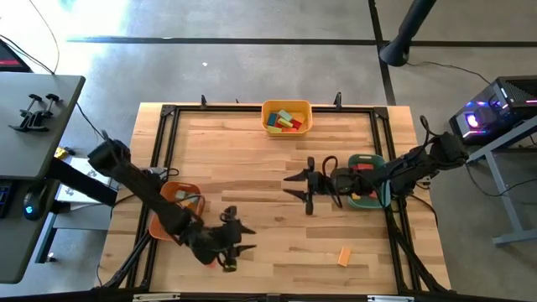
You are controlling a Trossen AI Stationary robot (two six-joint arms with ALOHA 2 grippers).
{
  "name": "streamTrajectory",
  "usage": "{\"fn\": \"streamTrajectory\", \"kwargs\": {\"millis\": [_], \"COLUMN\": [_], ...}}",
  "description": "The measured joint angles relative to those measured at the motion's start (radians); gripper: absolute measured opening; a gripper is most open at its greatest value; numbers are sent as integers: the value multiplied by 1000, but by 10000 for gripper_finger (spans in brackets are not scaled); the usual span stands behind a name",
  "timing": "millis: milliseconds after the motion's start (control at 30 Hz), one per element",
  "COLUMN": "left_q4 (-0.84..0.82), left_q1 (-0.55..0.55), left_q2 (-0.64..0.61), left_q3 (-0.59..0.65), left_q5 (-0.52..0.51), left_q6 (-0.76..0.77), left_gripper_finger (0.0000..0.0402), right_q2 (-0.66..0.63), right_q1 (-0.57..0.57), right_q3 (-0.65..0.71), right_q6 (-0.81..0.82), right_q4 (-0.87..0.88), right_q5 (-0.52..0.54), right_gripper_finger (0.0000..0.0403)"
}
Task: Sort blocks by size
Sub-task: Put the orange square block into the orange bin
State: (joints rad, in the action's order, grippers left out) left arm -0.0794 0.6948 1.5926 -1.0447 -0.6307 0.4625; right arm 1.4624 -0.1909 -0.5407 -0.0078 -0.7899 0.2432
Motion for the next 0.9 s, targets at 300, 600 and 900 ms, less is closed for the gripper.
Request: {"fn": "streamTrajectory", "kwargs": {"millis": [300,600,900], "left_q4": [-533,-631,-596], "left_q1": [47,243,389], "left_q2": [47,48,113], "left_q3": [-168,-160,-160], "left_q5": [390,446,304], "left_q6": [625,1220,1555], "left_gripper_finger": [160,161,205], "right_q2": [0,0,1], "right_q1": [49,75,117], "right_q3": [0,0,-1], "right_q6": [-34,-31,-74], "right_q4": [-1,-2,-38], "right_q5": [-5,-3,-40], "right_gripper_finger": [158,158,158]}}
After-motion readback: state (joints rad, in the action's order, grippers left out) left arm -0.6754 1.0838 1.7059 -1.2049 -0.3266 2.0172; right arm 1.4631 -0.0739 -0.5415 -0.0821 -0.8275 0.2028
